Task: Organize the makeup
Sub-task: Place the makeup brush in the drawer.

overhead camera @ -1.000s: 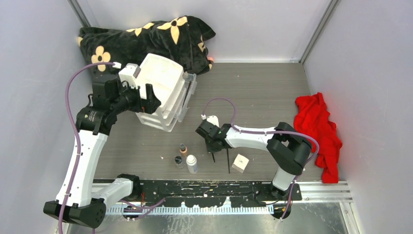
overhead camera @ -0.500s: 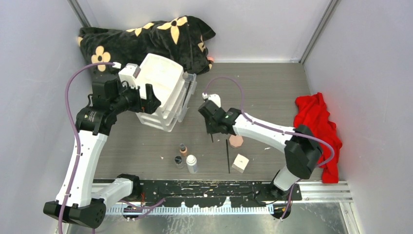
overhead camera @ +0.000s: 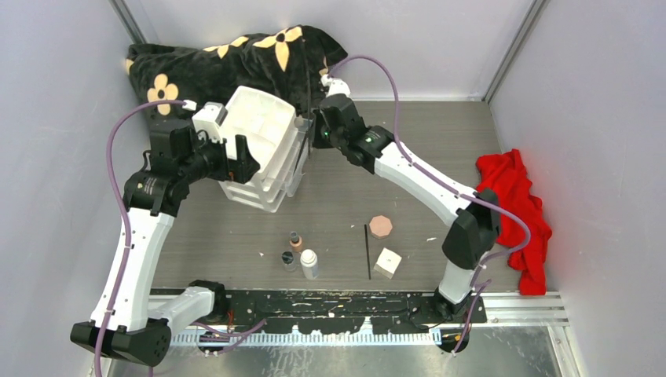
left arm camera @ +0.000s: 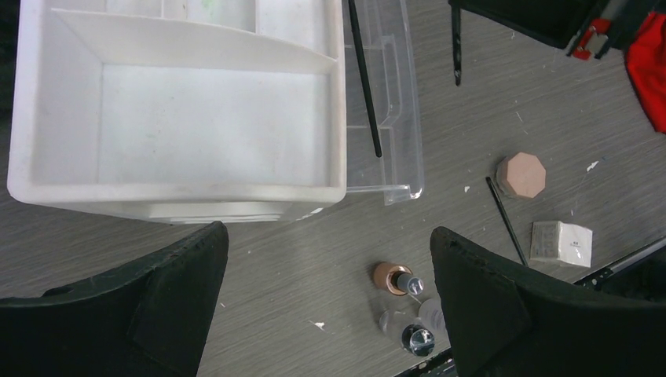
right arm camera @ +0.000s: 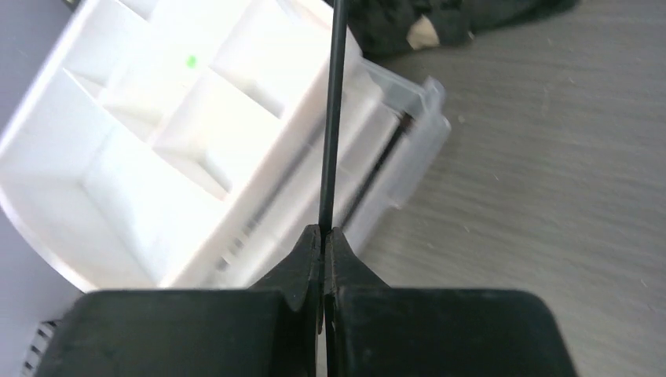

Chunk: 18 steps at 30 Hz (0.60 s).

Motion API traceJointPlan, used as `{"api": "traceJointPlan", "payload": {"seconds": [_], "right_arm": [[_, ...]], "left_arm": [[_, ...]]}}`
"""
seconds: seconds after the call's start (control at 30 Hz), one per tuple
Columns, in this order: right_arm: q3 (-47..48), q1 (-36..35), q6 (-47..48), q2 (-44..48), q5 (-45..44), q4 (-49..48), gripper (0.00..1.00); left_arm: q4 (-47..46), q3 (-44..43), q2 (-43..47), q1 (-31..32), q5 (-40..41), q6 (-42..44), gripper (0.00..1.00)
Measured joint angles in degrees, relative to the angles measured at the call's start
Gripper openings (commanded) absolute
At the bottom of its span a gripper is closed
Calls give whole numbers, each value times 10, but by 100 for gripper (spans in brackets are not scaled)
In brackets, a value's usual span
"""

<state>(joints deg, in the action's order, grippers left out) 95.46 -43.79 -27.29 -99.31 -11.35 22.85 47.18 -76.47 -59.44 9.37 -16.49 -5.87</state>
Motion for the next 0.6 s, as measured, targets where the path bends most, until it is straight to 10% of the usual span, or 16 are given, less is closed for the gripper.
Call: {"api": "traceJointPlan", "payload": {"seconds": [0.6], "right_arm": [[57, -1, -65, -138, 71, -68, 1]], "left_arm": [[4, 3, 0, 0, 7, 4, 100]]}}
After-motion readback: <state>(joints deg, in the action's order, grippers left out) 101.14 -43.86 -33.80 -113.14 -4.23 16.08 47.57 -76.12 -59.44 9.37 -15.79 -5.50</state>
